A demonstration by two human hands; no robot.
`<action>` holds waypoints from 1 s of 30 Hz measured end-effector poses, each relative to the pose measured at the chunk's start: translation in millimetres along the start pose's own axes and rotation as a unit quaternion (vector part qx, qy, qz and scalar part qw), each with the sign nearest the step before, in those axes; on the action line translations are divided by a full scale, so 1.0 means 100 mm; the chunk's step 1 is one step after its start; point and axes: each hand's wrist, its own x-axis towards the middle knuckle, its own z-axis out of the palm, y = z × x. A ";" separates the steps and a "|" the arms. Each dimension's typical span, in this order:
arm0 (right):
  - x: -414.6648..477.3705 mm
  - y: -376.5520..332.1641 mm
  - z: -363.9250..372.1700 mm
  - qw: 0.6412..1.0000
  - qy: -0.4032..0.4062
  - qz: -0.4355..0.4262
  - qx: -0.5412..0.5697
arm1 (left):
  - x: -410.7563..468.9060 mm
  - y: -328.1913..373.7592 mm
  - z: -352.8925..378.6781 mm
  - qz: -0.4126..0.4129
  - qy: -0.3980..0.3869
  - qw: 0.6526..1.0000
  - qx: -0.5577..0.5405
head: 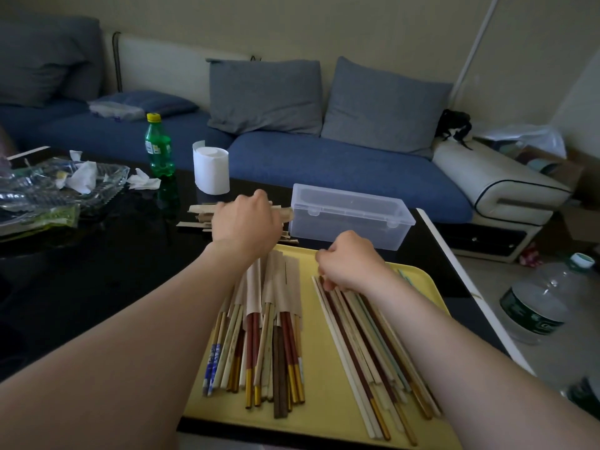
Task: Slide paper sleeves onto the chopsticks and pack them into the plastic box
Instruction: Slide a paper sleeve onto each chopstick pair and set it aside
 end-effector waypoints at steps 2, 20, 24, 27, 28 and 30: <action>-0.03 0.10 -0.11 1.000 0.001 0.018 -0.024 | -0.01 0.06 0.00 -0.018 -0.071 0.993 -0.090; -0.52 0.11 -0.17 0.969 -0.203 0.078 -0.114 | -0.25 0.51 -0.10 0.086 -0.321 0.908 -0.255; -0.57 0.10 -0.12 0.976 -0.166 0.071 -0.119 | -0.23 0.52 -0.11 0.054 -0.344 0.893 -0.285; -0.59 0.08 -0.10 0.975 -0.167 0.080 -0.123 | -0.21 0.51 -0.11 0.058 -0.347 0.892 -0.284; -0.60 0.08 -0.10 0.974 -0.169 0.085 -0.121 | -0.21 0.51 -0.10 0.063 -0.346 0.894 -0.277; -0.60 0.07 -0.09 0.974 -0.167 0.094 -0.120 | -0.20 0.51 -0.08 0.066 -0.346 0.899 -0.260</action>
